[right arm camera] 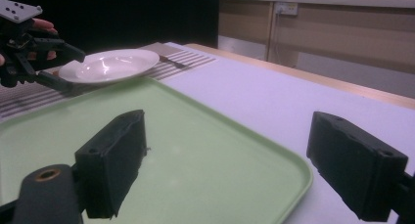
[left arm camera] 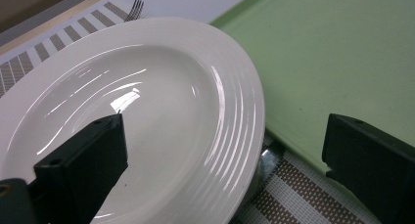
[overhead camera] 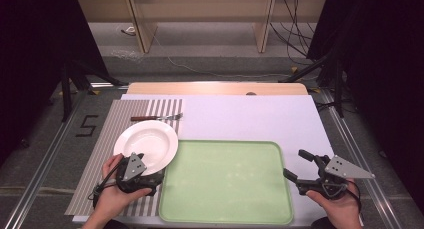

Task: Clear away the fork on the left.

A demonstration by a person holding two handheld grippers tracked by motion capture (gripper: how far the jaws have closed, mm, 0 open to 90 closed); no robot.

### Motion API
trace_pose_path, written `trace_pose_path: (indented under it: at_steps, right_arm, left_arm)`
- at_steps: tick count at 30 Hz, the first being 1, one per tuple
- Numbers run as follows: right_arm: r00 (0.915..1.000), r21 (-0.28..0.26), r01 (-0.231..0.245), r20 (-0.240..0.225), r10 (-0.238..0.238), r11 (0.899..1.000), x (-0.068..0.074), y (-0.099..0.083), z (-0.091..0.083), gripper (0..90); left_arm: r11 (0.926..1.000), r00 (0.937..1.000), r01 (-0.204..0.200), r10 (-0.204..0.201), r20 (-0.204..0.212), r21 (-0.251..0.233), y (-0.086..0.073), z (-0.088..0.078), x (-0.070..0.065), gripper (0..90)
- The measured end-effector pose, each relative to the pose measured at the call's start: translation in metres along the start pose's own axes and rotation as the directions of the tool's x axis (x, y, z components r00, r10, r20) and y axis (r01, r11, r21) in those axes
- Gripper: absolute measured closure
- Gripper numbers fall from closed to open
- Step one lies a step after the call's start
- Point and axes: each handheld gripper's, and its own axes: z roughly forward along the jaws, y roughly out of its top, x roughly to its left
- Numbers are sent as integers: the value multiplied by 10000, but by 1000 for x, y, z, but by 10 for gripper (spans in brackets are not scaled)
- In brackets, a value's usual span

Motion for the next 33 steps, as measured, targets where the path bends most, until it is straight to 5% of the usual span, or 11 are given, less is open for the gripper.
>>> trace_pose_path:
  at_steps: [8,9,10,13,15,16,19,26,33]
  right_arm:
    - [10000,28,-51,7,51,10000,-1,0,0,159]
    - [9999,-14,-98,40,98,10000,-1,0,0,159]
    - [9999,-14,-98,40,98,10000,-1,0,0,159]
    - [9999,-30,-137,93,138,9999,-2,0,0,159]
    - [9998,-37,-147,106,148,9999,-2,0,-1,159]
    - [9998,-40,-159,132,160,9999,-2,0,0,159]
    - [9998,-12,-168,122,168,9999,-2,-1,0,159]
    - [9997,-34,-210,115,211,9998,-3,-1,0,159]
    - [9997,-15,-218,90,218,9998,-3,-1,0,159]
  left_arm:
    - [10000,9999,22,-23,-156,-96,5,-1,3,69]
    - [9999,9997,10,-13,-245,-132,8,-1,4,190]
    - [9999,9995,-12,9,-306,-106,11,-1,5,190]
    - [10000,9995,-17,15,-309,-57,25,4,11,516]
    - [9996,9993,256,-252,-288,154,39,11,18,605]
    - [9997,9992,251,-249,-299,56,45,15,20,813]
    - [9996,9990,-10,22,-443,289,61,27,29,890]
    - [9957,9990,-143,181,-407,916,91,68,54,897]
    - [9793,9982,66,54,-590,2021,110,112,89,898]
